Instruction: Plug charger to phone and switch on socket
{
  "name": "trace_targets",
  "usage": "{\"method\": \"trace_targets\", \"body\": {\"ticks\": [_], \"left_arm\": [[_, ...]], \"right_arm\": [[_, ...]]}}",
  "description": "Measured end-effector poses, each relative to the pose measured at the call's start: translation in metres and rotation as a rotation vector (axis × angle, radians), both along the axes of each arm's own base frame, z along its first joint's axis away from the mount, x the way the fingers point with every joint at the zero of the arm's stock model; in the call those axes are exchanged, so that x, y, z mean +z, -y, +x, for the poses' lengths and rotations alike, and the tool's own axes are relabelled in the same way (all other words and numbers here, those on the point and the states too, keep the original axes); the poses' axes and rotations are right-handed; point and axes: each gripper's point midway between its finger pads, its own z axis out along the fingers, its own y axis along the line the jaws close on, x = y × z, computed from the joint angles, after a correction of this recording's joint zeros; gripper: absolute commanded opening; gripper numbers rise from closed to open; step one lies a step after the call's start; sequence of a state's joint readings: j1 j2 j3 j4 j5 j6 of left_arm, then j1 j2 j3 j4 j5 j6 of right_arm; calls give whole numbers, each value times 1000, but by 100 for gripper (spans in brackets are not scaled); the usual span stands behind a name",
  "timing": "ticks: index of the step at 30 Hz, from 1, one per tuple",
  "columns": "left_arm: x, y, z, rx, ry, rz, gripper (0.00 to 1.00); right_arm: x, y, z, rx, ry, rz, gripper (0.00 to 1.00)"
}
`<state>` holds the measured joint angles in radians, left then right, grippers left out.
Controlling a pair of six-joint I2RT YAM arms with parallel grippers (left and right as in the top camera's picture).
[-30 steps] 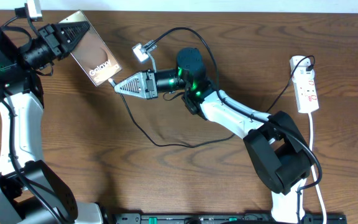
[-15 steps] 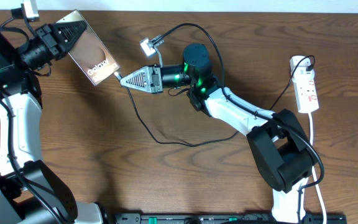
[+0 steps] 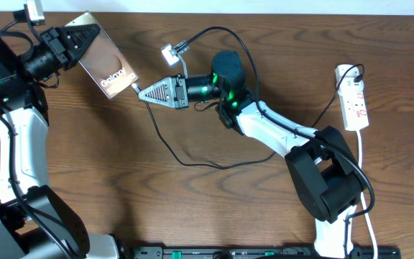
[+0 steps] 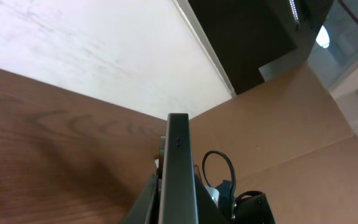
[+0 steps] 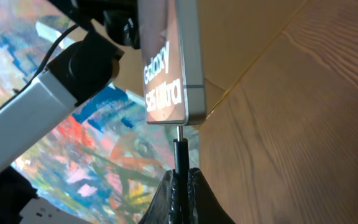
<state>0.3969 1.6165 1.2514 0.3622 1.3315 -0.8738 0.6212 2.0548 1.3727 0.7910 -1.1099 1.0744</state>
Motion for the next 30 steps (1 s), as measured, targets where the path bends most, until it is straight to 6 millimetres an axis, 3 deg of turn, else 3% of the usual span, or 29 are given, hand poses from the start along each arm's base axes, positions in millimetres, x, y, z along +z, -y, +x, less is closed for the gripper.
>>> {"method": "trace_targets", "body": {"ticks": [30], "left_arm": [[-1, 0, 0, 4, -66, -52, 8]], "right_arm": [[1, 0, -4, 15, 47, 10, 1]]}}
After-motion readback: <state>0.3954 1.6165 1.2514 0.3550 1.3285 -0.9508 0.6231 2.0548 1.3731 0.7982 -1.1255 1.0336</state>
